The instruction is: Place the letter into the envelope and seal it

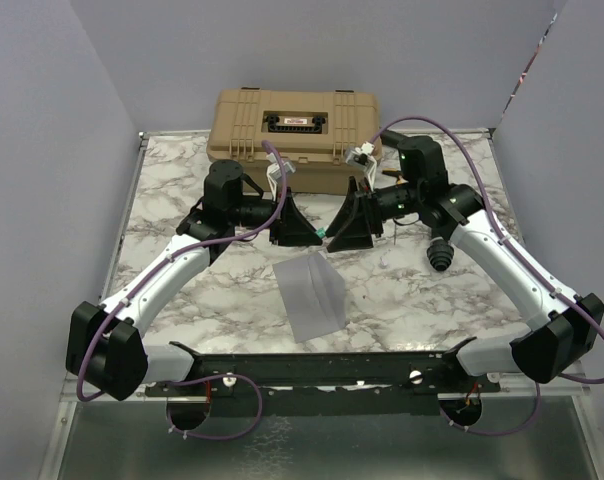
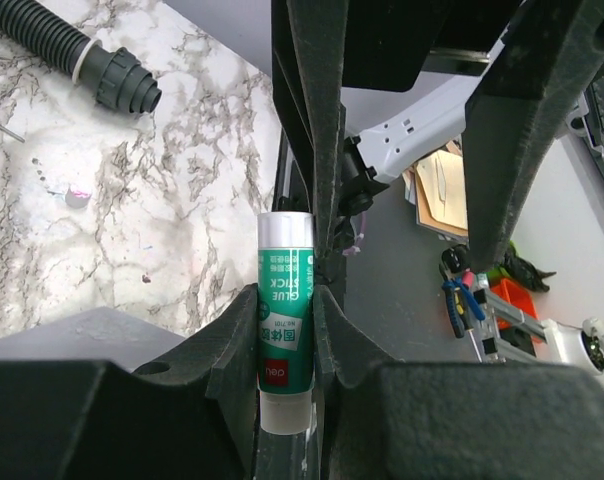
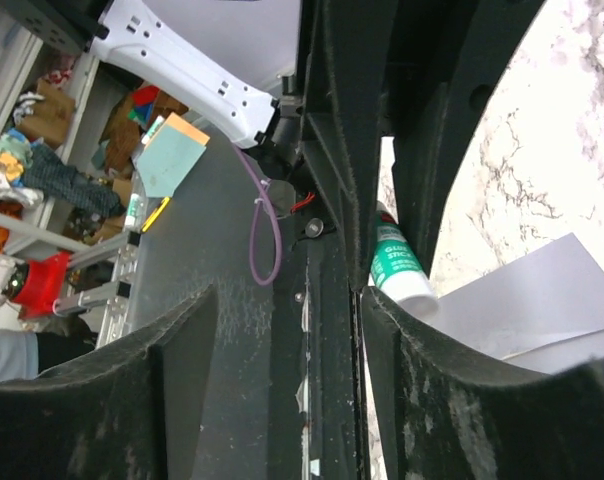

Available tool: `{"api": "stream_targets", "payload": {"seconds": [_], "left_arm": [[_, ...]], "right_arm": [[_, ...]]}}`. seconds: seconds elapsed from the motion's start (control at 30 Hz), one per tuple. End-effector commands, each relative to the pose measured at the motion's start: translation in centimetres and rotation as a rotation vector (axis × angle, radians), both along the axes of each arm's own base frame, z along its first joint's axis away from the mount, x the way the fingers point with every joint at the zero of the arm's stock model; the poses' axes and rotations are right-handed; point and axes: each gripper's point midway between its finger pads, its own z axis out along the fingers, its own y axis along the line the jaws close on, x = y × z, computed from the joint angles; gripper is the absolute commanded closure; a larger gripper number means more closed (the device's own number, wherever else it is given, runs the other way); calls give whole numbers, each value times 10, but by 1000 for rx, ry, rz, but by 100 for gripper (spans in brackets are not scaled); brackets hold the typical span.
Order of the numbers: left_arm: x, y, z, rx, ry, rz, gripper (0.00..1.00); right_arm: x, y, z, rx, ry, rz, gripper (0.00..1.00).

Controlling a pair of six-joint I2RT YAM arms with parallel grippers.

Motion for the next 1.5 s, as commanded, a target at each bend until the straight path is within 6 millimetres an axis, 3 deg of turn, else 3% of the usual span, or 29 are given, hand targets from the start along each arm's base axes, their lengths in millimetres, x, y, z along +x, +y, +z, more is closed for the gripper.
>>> {"api": "stream_targets", "payload": {"seconds": [0.0,0.13,0.33,0.57,0.7,0.97,1.07,1.2,1.4,1.47], "left_arm": [[-16,6,19,-37,-61,-62,100],[-19,8,18,-36,-52,-76,100],[-21,11,20,-39,-69,-64,100],[-14,14,18,-31,-72,-23,100],[-14,15,18,-31,-68,-25,100],[-16,15,7,-17,-27,-27,100],[-17,15,6,-17,-23,-35,100],[-19,16,7,-20,-29,-42,100],[-17,15,6,-17,-28,-37,100],[-18,15,7,-18,-31,-40,100]], "right_arm": [[-1,-1,-6,-12,6,6,34],[9,2,-6,-24,-7,-36,27],[11,3,-11,-35,11,-34,26],[8,2,-30,-79,79,-4,35],[21,3,-36,-116,70,-74,27],[23,10,-9,-50,47,-33,25],[24,11,-9,-48,46,-32,25],[26,12,-11,-47,63,-30,31],[21,15,-6,-19,86,17,48],[22,15,-6,-17,91,12,59]]}}
